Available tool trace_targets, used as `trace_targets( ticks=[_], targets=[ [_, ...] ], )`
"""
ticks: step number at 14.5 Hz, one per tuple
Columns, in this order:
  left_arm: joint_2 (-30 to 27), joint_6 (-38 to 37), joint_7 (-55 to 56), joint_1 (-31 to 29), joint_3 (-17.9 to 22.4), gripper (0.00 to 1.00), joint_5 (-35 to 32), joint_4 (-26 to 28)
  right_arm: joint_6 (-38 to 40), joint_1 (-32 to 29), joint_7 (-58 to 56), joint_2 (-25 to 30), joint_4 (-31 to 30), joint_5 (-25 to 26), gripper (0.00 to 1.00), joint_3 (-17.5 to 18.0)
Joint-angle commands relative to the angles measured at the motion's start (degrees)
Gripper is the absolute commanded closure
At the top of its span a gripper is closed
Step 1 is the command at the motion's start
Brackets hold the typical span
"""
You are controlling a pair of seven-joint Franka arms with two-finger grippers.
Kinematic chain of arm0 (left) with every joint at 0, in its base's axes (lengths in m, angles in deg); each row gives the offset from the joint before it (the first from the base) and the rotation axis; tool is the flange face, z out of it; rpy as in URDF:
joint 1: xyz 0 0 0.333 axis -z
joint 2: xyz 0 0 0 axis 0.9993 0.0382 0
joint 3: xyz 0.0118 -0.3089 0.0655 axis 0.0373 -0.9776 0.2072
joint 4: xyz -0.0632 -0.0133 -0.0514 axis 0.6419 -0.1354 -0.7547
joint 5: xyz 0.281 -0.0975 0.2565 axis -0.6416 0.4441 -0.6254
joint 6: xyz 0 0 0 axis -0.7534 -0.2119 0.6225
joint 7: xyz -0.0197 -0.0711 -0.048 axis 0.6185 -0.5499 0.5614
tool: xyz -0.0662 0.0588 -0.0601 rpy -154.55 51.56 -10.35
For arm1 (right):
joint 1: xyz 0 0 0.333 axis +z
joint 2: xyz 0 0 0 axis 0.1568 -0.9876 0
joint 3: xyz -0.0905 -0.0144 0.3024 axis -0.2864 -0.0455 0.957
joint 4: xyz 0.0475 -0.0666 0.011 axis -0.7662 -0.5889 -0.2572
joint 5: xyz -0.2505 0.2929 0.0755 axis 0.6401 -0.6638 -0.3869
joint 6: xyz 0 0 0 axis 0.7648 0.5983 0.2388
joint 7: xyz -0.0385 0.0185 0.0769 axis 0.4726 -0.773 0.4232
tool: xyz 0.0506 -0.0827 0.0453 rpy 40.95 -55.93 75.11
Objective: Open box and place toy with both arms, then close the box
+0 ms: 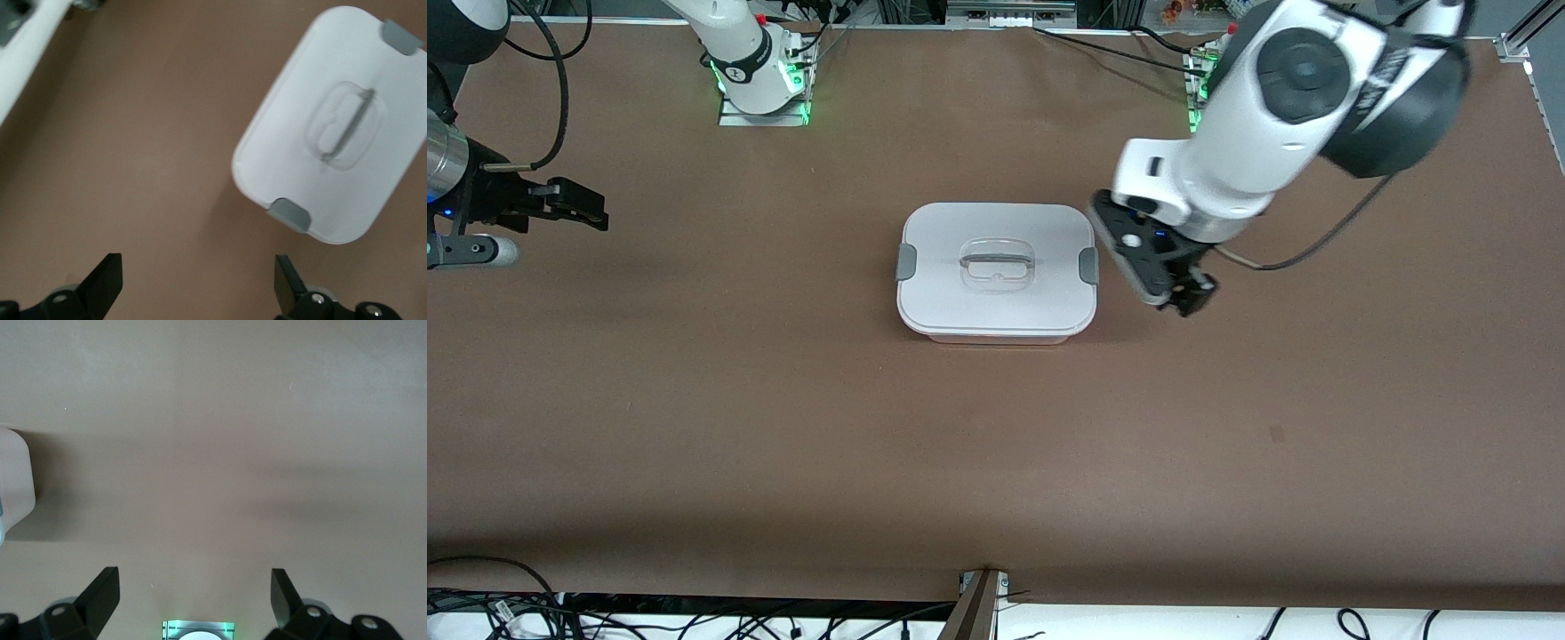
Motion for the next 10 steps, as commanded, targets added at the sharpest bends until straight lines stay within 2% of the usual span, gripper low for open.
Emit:
trace_targets(
  ticks=[1,2,4,7,8,10],
  targets=[
    [-5.5,0.1,8.9,4.1,10.9,0.0,-0.6,3.0,-0.3,-0.4,-0.7,0.2,0.1,-1.0,0.0,0.1],
    [-7.1,0.1,12.1,4.3,12.4,0.0,-0.6,5.1,-0.3,-0.4,-0.7,0.2,0.0,-1.0,0.0,0.1],
    [-10.9,0.2,15.6,1.5,12.7,0.0,-0.6,9.2,-0.3,-0.4,-0.7,0.1,0.1,-1.0,0.0,0.1],
    [-20.4,5.4,24.2,-2.9,12.9,0.0,-0.6,21.6,-0.3,-0.4,-0.7,0.2,0.1,-1.0,0.0,0.0],
    [-22.7,6.1,24.6,-5.6,12.8,0.0,-0.6,24.2,-0.3,-0.4,-0.7,0.1,0.0,-1.0,0.0,0.1],
    [-22.8,6.0,23.3,-7.0,13.0,0.0,-0.6,24.6,-0.3,-0.4,-0.6,0.1,0.0,-1.0,0.0,0.1]
  ],
)
